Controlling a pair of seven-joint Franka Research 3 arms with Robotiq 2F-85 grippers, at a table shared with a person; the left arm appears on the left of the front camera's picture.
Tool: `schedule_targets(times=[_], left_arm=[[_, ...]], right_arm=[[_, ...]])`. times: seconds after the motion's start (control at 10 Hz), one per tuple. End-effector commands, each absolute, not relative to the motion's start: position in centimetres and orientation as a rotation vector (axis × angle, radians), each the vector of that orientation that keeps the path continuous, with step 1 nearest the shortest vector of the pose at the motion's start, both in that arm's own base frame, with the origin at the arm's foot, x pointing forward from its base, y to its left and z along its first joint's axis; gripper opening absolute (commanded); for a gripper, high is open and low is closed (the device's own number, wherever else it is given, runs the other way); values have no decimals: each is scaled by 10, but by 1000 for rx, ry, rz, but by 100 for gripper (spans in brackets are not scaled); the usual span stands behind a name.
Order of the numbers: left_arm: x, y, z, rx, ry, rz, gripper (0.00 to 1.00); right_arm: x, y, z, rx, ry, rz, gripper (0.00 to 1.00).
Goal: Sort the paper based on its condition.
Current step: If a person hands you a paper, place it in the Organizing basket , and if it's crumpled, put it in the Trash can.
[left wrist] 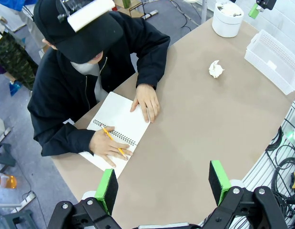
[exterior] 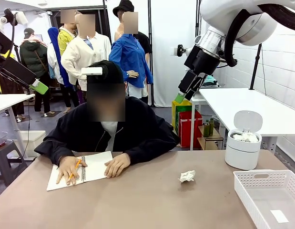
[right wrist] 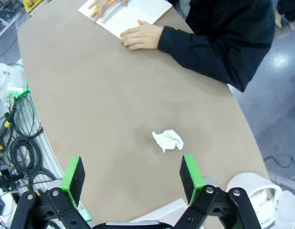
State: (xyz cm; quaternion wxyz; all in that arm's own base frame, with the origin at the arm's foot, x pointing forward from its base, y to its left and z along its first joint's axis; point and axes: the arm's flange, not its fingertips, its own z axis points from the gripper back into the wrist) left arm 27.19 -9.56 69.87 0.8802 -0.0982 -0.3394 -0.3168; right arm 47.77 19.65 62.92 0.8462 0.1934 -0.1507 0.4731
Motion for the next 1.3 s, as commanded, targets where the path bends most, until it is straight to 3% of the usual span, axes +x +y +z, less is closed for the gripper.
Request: schedule_targets(times=[0.0,0.9,1.2], left_arm=[[272,-95,699,-202,-708,-658,100],[272,-95,699,-202,-708,-658,100],[272,-95,699,-202,-708,-658,100]], right_arm=[[478,196,627,409,-313,997,100],[478,197,629,408,-318,998,100],[529,218,533,400,43,829,100]])
